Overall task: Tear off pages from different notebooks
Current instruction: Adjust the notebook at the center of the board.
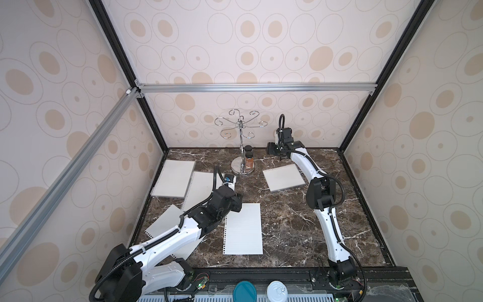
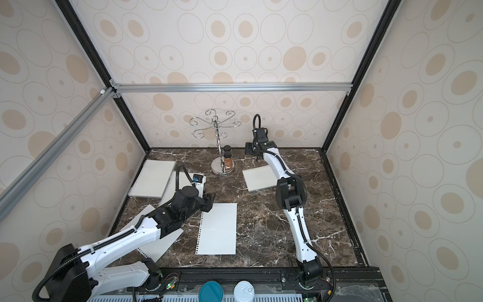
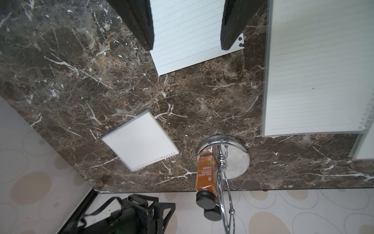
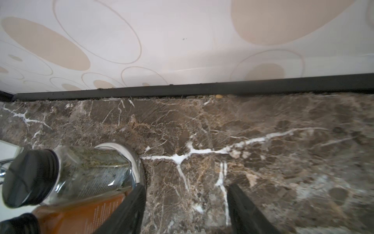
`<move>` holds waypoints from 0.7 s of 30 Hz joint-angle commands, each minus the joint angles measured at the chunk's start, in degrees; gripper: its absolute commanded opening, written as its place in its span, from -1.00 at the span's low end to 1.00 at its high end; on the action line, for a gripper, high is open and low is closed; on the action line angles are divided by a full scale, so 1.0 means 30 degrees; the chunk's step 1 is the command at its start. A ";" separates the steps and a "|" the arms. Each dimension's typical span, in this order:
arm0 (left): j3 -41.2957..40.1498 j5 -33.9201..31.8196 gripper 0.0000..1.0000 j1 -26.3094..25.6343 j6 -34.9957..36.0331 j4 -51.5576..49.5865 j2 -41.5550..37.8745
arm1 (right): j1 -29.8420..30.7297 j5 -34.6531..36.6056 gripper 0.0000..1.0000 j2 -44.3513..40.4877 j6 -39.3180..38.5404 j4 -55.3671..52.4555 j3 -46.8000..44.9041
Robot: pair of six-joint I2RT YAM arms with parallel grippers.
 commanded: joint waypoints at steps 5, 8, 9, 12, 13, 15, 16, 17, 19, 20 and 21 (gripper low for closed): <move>-0.1120 -0.0653 0.08 0.0011 -0.0973 0.0536 -0.1729 | -0.0042 -0.1735 0.38 0.1843 0.0347 0.1080 0.0968; -0.1535 -0.0625 0.10 0.0011 -0.1015 0.0696 -0.2042 | -0.0023 -0.1942 0.38 0.2277 0.0344 0.1015 0.1170; -0.1627 -0.0623 0.10 0.0011 -0.1017 0.0818 -0.2130 | -0.0014 -0.1978 0.38 0.2361 0.0358 0.0957 0.1146; -0.1873 -0.0689 0.11 0.0025 -0.1076 0.0972 -0.2227 | -0.0050 -0.2063 0.39 0.2571 0.0397 0.0862 0.1087; -0.1888 -0.0704 0.10 0.0019 -0.1077 0.1008 -0.2227 | -0.0052 -0.2067 0.39 0.2654 0.0442 0.0810 0.1059; -0.1918 -0.0682 0.10 0.0011 -0.1084 0.1019 -0.2198 | -0.0129 -0.2116 0.39 0.2830 0.0686 0.0661 0.0961; -0.1923 -0.0682 0.11 0.0011 -0.1076 0.1020 -0.2198 | -0.0184 -0.2230 0.38 0.2867 0.0818 0.0602 0.0872; -0.1920 -0.0682 0.11 0.0015 -0.1083 0.1017 -0.2198 | -0.0235 -0.2369 0.35 0.2898 0.0939 0.0472 0.0706; -0.1932 -0.0711 0.10 0.0011 -0.1105 0.0962 -0.2198 | -0.0259 -0.2405 0.32 0.2720 0.1133 0.0052 0.0208; -0.1965 -0.0711 0.11 0.0018 -0.1109 0.1004 -0.2227 | -0.0206 -0.2721 0.29 0.2450 0.1218 0.0143 -0.0469; -0.1996 -0.0740 0.11 0.0011 -0.1105 0.1022 -0.2241 | -0.0177 -0.2960 0.27 0.2008 0.1295 0.0550 -0.1483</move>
